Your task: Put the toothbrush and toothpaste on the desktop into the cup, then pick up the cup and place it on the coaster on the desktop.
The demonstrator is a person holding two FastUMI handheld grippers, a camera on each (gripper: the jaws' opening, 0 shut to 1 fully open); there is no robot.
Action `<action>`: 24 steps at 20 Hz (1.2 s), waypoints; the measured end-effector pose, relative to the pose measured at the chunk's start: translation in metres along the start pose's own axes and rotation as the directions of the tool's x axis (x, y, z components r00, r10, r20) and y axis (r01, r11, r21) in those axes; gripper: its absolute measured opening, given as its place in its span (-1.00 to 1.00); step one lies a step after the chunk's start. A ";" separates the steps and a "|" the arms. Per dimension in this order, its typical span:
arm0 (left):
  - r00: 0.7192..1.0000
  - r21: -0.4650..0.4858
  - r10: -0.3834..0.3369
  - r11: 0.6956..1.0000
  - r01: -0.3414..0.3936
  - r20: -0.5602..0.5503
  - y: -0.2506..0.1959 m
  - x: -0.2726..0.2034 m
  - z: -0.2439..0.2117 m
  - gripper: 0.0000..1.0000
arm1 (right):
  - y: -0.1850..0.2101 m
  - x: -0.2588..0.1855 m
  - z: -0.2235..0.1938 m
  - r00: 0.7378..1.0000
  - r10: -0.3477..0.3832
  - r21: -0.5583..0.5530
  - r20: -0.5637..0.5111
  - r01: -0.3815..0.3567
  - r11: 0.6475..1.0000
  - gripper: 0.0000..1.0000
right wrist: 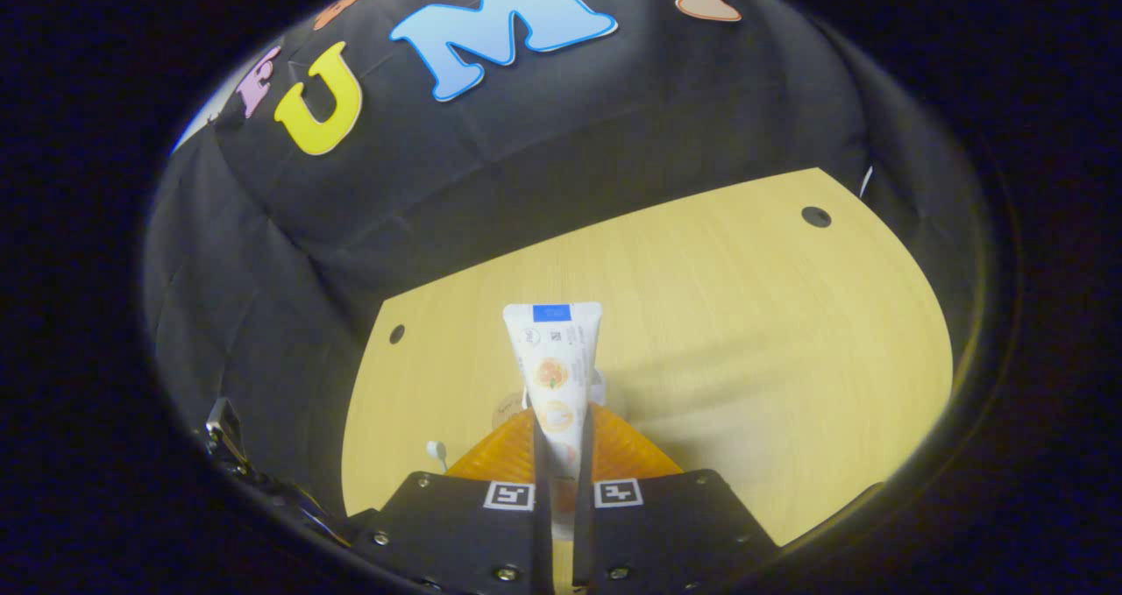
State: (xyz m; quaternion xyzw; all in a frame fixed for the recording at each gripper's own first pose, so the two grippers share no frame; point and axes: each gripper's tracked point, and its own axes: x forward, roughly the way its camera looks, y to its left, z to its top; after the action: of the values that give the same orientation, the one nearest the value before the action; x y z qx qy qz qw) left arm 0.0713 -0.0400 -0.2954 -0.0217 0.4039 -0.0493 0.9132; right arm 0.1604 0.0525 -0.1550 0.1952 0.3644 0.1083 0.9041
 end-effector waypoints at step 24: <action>0.998 -0.039 0.070 0.997 -0.070 -0.008 0.038 -0.007 0.004 -0.84 | 0.023 0.095 0.052 0.978 -0.017 -0.099 0.210 0.039 0.994 -0.60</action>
State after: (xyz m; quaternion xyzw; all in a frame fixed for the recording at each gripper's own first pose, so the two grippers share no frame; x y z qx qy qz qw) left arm 0.0723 -0.0013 -0.2902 -0.0253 0.4081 -0.0096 0.9125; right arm 0.2631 0.0908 -0.1689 0.1539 0.2642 0.0930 0.9476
